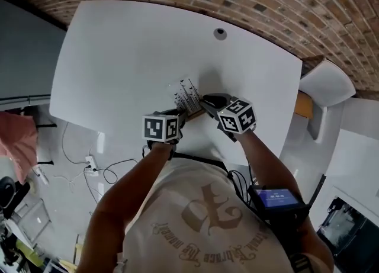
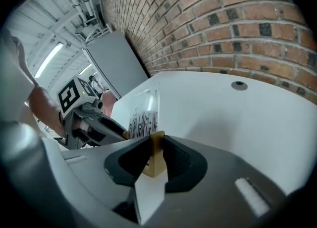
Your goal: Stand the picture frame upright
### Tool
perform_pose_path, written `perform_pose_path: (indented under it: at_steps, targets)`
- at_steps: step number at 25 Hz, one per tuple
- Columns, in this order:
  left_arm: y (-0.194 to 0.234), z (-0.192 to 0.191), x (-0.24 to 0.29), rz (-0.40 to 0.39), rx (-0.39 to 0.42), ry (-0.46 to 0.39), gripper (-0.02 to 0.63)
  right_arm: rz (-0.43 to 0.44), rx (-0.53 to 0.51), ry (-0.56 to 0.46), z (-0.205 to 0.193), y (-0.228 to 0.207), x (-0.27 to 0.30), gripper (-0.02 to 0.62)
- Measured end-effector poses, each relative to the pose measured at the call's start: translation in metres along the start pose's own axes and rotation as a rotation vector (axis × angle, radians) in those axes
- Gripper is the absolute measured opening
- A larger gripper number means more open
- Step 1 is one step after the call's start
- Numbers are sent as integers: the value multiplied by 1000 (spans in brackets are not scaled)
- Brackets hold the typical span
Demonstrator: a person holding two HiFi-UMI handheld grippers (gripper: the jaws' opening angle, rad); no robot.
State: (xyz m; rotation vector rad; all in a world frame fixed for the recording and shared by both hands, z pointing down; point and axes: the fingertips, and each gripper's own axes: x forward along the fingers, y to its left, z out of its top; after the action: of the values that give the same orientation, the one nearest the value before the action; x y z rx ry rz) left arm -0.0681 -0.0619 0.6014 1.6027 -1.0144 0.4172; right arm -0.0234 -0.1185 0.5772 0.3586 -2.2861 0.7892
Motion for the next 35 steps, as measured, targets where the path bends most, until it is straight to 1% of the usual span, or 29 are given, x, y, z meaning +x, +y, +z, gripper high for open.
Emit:
perform_pose_path:
  at_steps: [3, 8, 11, 16, 20, 25, 32, 35]
  targets:
    - [-6, 11, 4, 6, 71, 4, 132, -41, 21, -48, 2, -9, -9, 86]
    - [-14, 33, 10, -5, 212, 23, 130, -149, 50, -127, 10, -22, -22, 83]
    - [-18, 43, 12, -21, 270, 28, 130, -193, 73, -156, 13, -27, -27, 81]
    - [-21, 51, 22, -39, 348, 52, 130, -240, 111, -193, 11, -37, -32, 81]
    - [-25, 60, 29, -37, 411, 65, 130, -265, 143, -218, 10, -48, -35, 80]
    - [-40, 75, 45, -55, 490, 63, 130, -289, 160, -263, 11, -67, -49, 81]
    - [-62, 90, 70, -47, 631, 69, 130, -309, 217, -323, 0, -94, -70, 81]
    - [-71, 95, 81, -45, 655, 79, 129, -312, 231, -338, -3, -107, -76, 81]
